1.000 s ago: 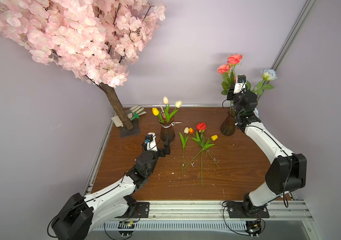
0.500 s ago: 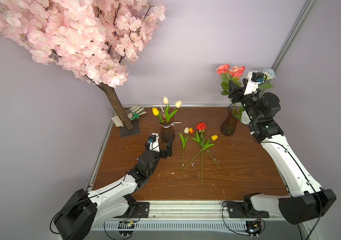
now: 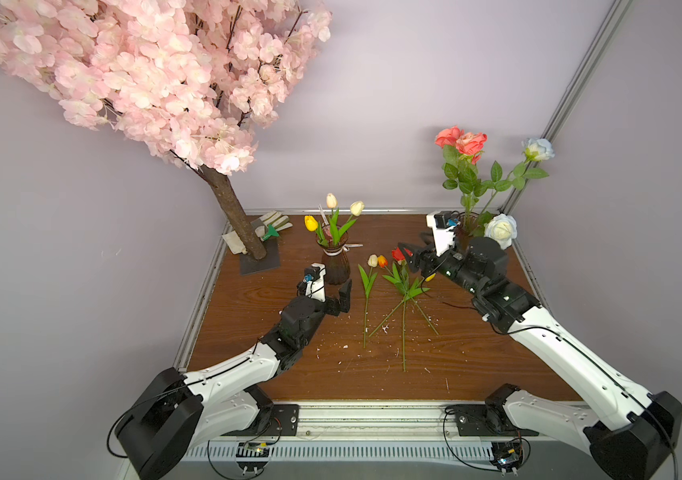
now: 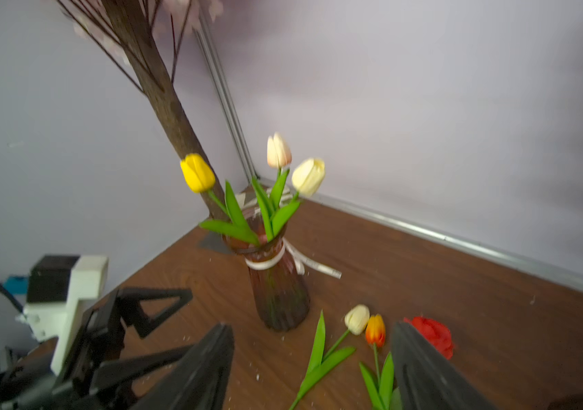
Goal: Arrange the flowers in different vases according to their variety
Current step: Pick up the flower at the center of the board.
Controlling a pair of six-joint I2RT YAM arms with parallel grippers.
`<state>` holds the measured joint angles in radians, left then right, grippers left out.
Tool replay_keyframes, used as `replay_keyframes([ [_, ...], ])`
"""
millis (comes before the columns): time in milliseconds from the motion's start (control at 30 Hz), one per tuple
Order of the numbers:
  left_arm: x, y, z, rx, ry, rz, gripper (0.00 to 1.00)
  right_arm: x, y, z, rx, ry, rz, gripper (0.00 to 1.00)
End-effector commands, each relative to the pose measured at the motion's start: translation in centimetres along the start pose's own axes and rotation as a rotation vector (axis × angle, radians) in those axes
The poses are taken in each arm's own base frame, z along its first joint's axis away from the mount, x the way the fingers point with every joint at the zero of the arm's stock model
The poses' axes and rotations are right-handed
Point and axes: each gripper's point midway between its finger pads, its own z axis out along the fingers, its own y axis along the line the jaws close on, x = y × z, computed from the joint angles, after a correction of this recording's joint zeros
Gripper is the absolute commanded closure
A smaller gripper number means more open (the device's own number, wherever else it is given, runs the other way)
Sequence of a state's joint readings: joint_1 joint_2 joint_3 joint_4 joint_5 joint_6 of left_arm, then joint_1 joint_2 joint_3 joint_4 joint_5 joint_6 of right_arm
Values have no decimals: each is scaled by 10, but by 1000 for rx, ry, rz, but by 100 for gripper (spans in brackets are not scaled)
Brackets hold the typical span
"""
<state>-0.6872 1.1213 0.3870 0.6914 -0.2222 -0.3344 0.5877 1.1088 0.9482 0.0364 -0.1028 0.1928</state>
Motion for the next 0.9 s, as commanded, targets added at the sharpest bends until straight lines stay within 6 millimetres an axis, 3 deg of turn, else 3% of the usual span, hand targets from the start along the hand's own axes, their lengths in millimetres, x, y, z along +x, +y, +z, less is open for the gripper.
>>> replay_keyframes([
  [0, -2, -11, 8, 38, 23, -3, 1, 31, -6, -1, 40, 50, 83, 24],
  [167, 5, -14, 15, 45, 55, 3, 1, 96, -22, 0, 105, 167, 191, 26],
  [333, 7, -12, 15, 38, 63, 8, 1, 140, -32, 0, 159, 277, 257, 30],
  [867, 23, -13, 30, 23, 149, 29, 1, 210, -52, 4, 368, 519, 357, 35],
])
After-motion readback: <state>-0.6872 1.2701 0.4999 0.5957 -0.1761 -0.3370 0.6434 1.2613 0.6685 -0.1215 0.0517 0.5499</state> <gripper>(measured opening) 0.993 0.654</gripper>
